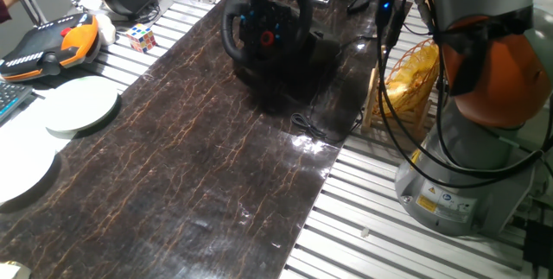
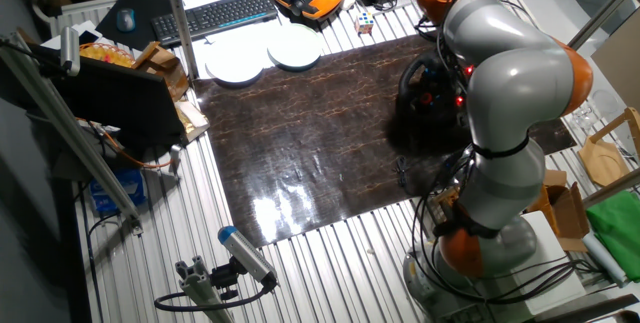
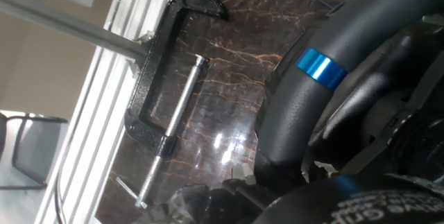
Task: Rotate the steering wheel 90 degrees counterclockwise
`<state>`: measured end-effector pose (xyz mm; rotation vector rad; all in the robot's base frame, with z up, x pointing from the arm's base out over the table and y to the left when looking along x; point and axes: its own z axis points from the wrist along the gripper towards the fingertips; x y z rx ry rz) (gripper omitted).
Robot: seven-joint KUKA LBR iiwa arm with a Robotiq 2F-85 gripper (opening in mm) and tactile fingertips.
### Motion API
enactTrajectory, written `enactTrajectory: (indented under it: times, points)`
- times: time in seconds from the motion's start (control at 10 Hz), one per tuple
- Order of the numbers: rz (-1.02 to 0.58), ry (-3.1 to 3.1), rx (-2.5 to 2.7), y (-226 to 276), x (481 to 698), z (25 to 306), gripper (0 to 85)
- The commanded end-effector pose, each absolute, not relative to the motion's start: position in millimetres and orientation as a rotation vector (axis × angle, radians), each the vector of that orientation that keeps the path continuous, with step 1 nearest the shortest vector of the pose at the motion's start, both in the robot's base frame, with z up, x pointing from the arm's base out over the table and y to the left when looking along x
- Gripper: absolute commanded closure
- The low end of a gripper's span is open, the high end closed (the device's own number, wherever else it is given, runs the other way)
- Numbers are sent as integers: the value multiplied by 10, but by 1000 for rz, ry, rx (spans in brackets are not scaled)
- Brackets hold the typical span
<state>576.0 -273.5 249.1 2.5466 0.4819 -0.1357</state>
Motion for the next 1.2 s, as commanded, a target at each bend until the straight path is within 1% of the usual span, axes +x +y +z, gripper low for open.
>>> enactTrajectory:
  times: [0.0, 0.2, 0.4, 0.7, 0.8, 0.9, 1.0, 1.1]
  points:
    - [-145, 518, 2551, -2736, 5758, 2492, 397]
    - [-166, 572, 2557, -2744, 5753, 2505, 407]
    - [-177, 584, 2553, -2736, 5726, 2527, 373]
    - [-188, 604, 2549, -2740, 5720, 2521, 367]
    - [-192, 623, 2549, -2741, 5717, 2523, 387]
    - [-193, 631, 2547, -2742, 5716, 2524, 427]
    - [-193, 642, 2546, -2740, 5714, 2526, 500]
    - [-188, 647, 2544, -2737, 5712, 2529, 607]
